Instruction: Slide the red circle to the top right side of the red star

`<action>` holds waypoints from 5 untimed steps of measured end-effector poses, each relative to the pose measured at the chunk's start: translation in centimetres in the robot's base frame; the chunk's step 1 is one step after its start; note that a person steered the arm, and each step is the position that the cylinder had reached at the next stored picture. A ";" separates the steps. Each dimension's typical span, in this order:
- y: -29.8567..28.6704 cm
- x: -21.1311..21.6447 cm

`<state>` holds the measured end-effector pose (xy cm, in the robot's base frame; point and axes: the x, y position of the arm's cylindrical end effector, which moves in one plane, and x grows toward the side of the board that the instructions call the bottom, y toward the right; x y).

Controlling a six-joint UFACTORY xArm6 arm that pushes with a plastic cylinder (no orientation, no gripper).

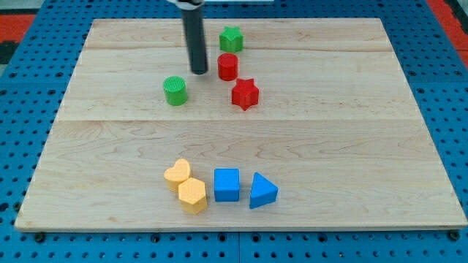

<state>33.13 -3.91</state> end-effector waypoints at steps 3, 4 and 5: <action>-5.4 6.1; -7.5 13.3; -10.6 16.4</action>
<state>49.52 -14.54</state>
